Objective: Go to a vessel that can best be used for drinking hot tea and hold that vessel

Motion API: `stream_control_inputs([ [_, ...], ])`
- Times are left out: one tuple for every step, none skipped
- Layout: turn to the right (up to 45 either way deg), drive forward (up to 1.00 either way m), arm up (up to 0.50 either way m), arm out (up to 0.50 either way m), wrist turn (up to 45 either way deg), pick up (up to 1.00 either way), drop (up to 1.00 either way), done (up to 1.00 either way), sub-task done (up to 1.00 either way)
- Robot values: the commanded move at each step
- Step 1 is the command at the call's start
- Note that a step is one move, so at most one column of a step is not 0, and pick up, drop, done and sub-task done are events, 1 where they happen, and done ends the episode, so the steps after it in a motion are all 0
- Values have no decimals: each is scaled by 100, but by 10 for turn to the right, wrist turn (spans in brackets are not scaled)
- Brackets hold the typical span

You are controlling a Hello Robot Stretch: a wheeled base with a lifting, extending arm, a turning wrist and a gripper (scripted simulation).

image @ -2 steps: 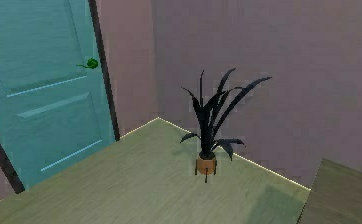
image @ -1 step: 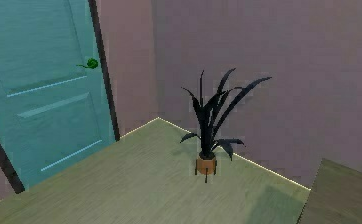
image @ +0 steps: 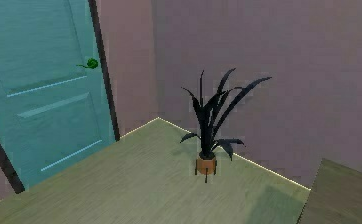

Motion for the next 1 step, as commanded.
stream_control_inputs([
  [0,0,-30,0,0,0,0,0,0],
])
